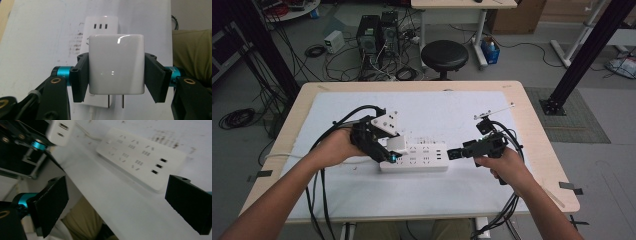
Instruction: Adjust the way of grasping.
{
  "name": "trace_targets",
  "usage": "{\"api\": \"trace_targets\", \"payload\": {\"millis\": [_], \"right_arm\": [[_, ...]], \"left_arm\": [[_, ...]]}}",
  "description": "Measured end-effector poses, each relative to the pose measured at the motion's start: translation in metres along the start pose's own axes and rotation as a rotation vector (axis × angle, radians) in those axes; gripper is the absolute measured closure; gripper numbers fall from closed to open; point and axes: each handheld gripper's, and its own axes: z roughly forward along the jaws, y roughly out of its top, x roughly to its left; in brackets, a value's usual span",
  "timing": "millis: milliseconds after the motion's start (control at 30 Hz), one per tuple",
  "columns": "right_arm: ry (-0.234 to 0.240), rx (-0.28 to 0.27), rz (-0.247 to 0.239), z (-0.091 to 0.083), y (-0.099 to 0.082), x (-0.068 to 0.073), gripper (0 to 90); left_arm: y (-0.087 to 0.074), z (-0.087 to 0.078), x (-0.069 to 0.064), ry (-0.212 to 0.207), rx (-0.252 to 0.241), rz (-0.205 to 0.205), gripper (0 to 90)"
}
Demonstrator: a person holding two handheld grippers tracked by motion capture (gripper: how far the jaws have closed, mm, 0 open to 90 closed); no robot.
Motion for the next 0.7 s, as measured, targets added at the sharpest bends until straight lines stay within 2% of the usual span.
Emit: {"api": "trace_targets", "payload": {"millis": [67, 133, 167, 200, 233, 267, 367, 500, 567, 633, 700], "right_arm": [[0.036, -0.013, 0.017, 0.005, 0.001, 0.001, 4.7], [0.077, -0.020, 0.052, 0.009, 0.002, 0.002, 4.9], [0.090, -0.021, 0.066, 0.010, 0.002, 0.001, 5.0], [0.111, -0.029, 0.091, 0.012, 0.002, 0.000, 5.8], [0.142, -0.034, 0.144, 0.015, 0.002, -0.003, 6.2], [0.142, -0.034, 0.144, 0.015, 0.002, -0.003, 6.2], [0.173, -0.043, 0.193, 0.018, 0.001, -0.008, 7.1], [0.219, -0.032, 0.243, 0.025, 0.001, -0.010, 7.2], [0.232, -0.022, 0.256, 0.030, 0.003, -0.008, 8.1], [0.247, -0.021, 0.260, 0.034, 0.005, -0.007, 14.2], [0.257, -0.013, 0.278, 0.039, 0.007, -0.006, 14.2]], "left_arm": [[0.003, 0.006, -0.001, -0.009, -0.008, 0.004, 42.4], [0.006, 0.010, -0.001, -0.013, -0.003, 0.019, 42.4], [0.008, 0.014, -0.003, -0.020, -0.012, 0.014, 42.4], [0.009, 0.016, -0.003, -0.021, -0.011, 0.020, 42.4], [0.011, 0.018, -0.003, -0.024, -0.013, 0.026, 42.4], [0.012, 0.020, -0.004, -0.030, -0.013, 0.024, 42.4], [0.014, 0.024, -0.004, -0.034, -0.013, 0.037, 42.4], [0.018, 0.029, -0.004, -0.039, -0.025, 0.032, 42.4], [0.020, 0.032, -0.005, -0.044, -0.035, 0.029, 42.4], [0.023, 0.034, -0.005, -0.046, -0.041, 0.037, 42.4], [0.026, 0.036, -0.006, -0.049, -0.042, 0.045, 42.4]]}}
